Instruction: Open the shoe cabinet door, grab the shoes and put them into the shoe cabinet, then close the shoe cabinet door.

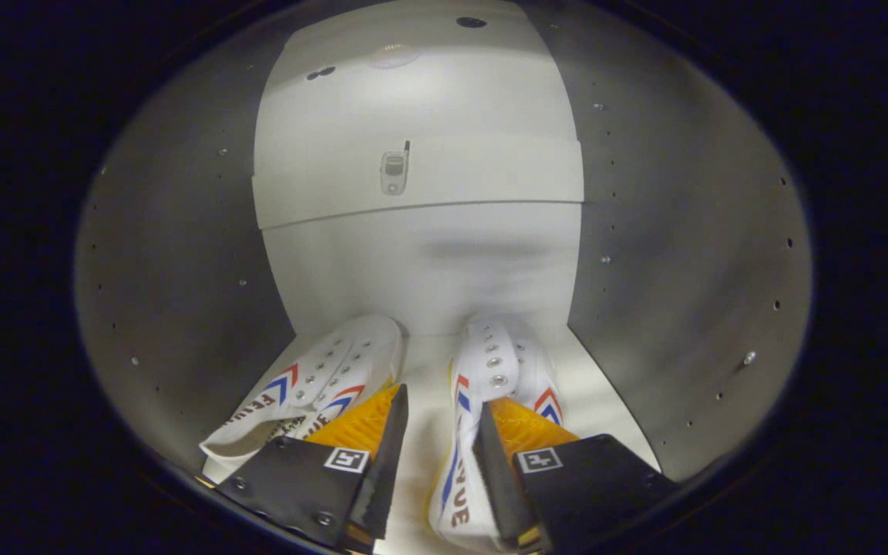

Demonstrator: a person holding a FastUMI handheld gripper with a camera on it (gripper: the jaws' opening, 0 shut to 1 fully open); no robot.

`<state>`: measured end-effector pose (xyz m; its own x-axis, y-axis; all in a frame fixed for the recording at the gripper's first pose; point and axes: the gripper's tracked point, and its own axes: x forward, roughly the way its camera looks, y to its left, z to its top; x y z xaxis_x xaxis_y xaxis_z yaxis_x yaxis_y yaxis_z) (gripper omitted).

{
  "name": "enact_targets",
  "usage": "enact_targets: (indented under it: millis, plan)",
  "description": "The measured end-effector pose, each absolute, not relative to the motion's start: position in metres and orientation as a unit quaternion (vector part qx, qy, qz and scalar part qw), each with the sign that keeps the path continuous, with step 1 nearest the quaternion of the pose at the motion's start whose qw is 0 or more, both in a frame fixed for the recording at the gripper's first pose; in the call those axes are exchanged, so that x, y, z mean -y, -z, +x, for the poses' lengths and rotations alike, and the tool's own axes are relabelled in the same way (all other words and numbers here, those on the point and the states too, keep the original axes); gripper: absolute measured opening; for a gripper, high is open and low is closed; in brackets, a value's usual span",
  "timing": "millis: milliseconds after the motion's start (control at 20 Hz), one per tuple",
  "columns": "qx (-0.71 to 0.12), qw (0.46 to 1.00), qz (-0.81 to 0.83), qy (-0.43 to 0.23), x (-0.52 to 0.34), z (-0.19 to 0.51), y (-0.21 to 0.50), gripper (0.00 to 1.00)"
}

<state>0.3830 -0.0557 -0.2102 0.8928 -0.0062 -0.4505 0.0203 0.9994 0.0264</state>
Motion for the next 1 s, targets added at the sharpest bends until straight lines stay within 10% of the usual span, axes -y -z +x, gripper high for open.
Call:
enact_targets:
  millis: [1000]
  plan:
    - [-0.186, 0.982, 0.024, 0.019, 0.059, 0.343, 0.148, 0.74]
